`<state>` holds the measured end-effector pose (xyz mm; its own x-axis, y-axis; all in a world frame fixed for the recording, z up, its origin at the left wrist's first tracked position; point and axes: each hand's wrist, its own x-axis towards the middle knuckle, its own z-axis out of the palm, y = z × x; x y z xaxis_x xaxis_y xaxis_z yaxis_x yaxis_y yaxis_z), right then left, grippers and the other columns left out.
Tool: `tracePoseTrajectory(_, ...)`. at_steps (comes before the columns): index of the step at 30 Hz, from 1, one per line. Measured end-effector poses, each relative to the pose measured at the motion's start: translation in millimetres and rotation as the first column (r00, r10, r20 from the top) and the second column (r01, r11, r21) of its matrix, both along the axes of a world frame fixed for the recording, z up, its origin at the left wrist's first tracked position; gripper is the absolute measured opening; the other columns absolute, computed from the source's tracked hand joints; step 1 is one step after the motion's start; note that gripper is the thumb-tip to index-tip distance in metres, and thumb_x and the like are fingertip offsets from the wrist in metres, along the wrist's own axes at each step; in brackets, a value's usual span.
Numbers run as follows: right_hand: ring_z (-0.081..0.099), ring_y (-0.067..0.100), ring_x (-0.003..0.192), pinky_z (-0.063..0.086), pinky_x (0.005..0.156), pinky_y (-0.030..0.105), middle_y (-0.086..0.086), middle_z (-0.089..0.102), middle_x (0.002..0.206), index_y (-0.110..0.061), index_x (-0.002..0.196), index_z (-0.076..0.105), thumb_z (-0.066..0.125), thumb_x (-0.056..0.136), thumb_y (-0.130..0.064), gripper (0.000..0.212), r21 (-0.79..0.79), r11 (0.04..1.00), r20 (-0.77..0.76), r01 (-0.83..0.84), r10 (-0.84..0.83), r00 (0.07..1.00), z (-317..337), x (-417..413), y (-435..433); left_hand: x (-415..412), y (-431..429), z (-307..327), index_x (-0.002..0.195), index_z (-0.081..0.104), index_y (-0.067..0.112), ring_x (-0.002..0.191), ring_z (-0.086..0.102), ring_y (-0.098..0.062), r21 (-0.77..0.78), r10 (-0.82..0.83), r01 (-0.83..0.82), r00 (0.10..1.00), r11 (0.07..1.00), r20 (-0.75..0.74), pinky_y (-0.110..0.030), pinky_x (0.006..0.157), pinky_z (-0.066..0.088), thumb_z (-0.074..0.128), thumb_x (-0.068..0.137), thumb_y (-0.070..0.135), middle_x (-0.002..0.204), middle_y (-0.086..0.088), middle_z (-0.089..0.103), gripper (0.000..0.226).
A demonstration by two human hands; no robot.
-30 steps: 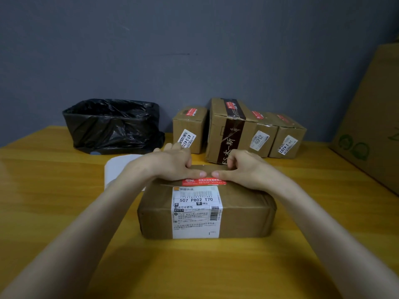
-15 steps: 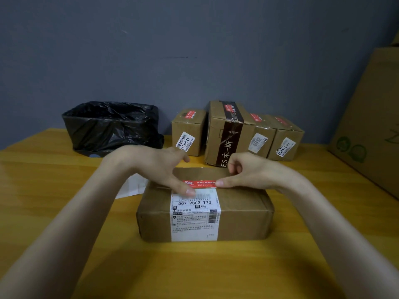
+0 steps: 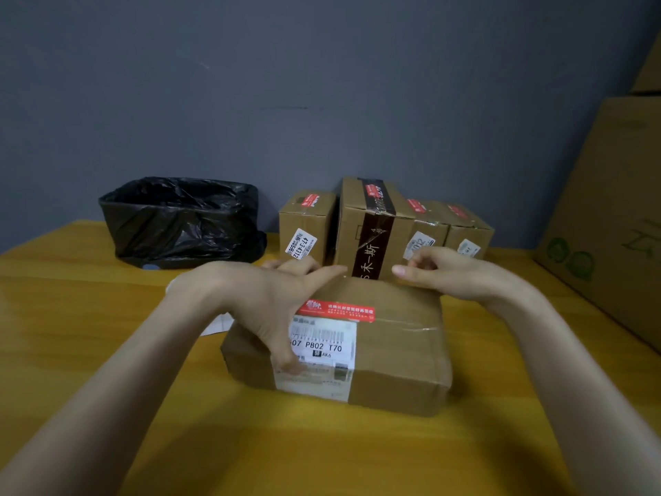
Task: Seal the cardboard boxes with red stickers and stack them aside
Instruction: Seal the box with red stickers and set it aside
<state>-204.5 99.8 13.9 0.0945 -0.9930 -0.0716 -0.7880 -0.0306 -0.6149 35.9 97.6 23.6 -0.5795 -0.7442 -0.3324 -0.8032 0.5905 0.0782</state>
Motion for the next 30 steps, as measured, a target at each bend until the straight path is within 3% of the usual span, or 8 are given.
tracePoseTrajectory(5, 0.057, 0.013, 0.099, 0.052, 0.078, 0.029, -0.002, 0.056, 0.108, -0.025, 0.106, 0.054, 0.056, 0.067, -0.054, 0.049, 0.100, 0.995, 0.345, -0.028, -0.008, 0.939, 9, -19, 8, 0, 2, 3, 0.141, -0.021, 0.040, 0.125, -0.011, 0.003, -0.247, -0.062, 0.022, 0.986, 0.969, -0.153, -0.030, 0.104, -0.012, 0.080, 0.062, 0.046, 0.138, 0.023, -0.003, 0.129)
tracePoseTrajectory(8, 0.061, 0.015, 0.101, 0.056, 0.079, 0.033, 0.002, 0.059, 0.114, -0.025, 0.116, 0.053, 0.073, 0.069, -0.048, 0.056, 0.157, 0.981, 0.457, -0.112, 0.028, 0.889, 14, -34, 12, 0, 0, 1, 0.142, -0.020, 0.037, 0.129, -0.015, 0.001, -0.375, -0.136, 0.053, 0.971, 0.925, -0.199, -0.028, 0.102, -0.022, 0.080, 0.061, 0.045, 0.138, 0.022, -0.004, 0.128)
tracePoseTrajectory(14, 0.063, 0.017, 0.094, 0.057, 0.072, 0.029, 0.004, 0.058, 0.108, -0.022, 0.111, 0.055, 0.072, 0.066, -0.029, 0.049, 0.099, 0.992, 0.476, -0.072, 0.016, 0.879, 22, -54, 19, -12, -10, 1, 0.145, -0.009, 0.033, 0.139, -0.016, -0.003, -0.521, -0.263, 0.118, 0.941, 0.845, -0.214, -0.036, 0.111, -0.023, 0.078, 0.059, 0.043, 0.144, 0.018, -0.003, 0.122)
tracePoseTrajectory(18, 0.065, 0.017, 0.090, 0.054, 0.064, 0.028, 0.004, 0.064, 0.100, -0.018, 0.109, 0.058, 0.084, 0.057, -0.037, 0.062, 0.000, 0.998, 0.554, 0.067, -0.056, 0.831, 28, -72, 19, -24, -19, 10, 0.147, 0.009, 0.031, 0.138, -0.022, 0.002, -0.592, -0.310, 0.028, 0.871, 0.805, -0.381, -0.041, 0.112, -0.020, 0.076, 0.068, 0.036, 0.155, 0.015, -0.003, 0.105)
tracePoseTrajectory(20, 0.066, 0.018, 0.087, 0.054, 0.065, 0.032, 0.003, 0.067, 0.093, -0.015, 0.110, 0.060, 0.082, 0.053, -0.042, 0.067, -0.018, 0.991, 0.653, 0.134, -0.090, 0.752, 30, -82, 20, -30, -25, 14, 0.146, 0.017, 0.031, 0.138, -0.018, 0.002, -0.630, -0.318, -0.070, 0.817, 0.773, -0.481, -0.041, 0.113, -0.014, 0.075, 0.071, 0.028, 0.157, 0.011, -0.003, 0.094)
tracePoseTrajectory(24, 0.062, 0.023, 0.093, 0.051, 0.076, 0.041, 0.004, 0.065, 0.096, -0.020, 0.099, 0.060, 0.064, 0.068, -0.035, 0.035, -0.017, 0.953, 0.853, 0.303, -0.145, 0.502, 34, -95, 26, -51, -36, 17, 0.146, 0.020, 0.029, 0.144, -0.010, -0.009, -0.590, -0.259, -0.244, 0.726, 0.770, -0.637, -0.035, 0.113, -0.008, 0.067, 0.081, 0.025, 0.158, 0.005, -0.005, 0.080)
tracePoseTrajectory(28, 0.057, 0.029, 0.106, 0.052, 0.081, 0.043, 0.006, 0.058, 0.114, -0.025, 0.108, 0.052, 0.068, 0.078, -0.036, 0.035, 0.086, 0.853, 0.938, 0.515, -0.243, 0.246, 32, -112, 24, -80, -49, 10, 0.148, 0.020, 0.017, 0.145, -0.005, -0.012, -0.581, -0.197, -0.239, 0.786, 0.778, -0.587, -0.032, 0.115, -0.006, 0.058, 0.088, 0.027, 0.159, 0.001, 0.002, 0.072)
tracePoseTrajectory(30, 0.054, 0.032, 0.113, 0.052, 0.086, 0.045, 0.009, 0.053, 0.125, -0.027, 0.125, 0.047, 0.068, 0.080, -0.040, 0.051, 0.162, 0.772, 0.950, 0.615, -0.291, 0.115, 27, -119, 20, -97, -54, 6, 0.148, 0.020, 0.014, 0.145, -0.003, -0.012, -0.584, -0.188, -0.204, 0.821, 0.785, -0.539, -0.032, 0.115, -0.005, 0.055, 0.090, 0.027, 0.159, 0.001, 0.006, 0.070)
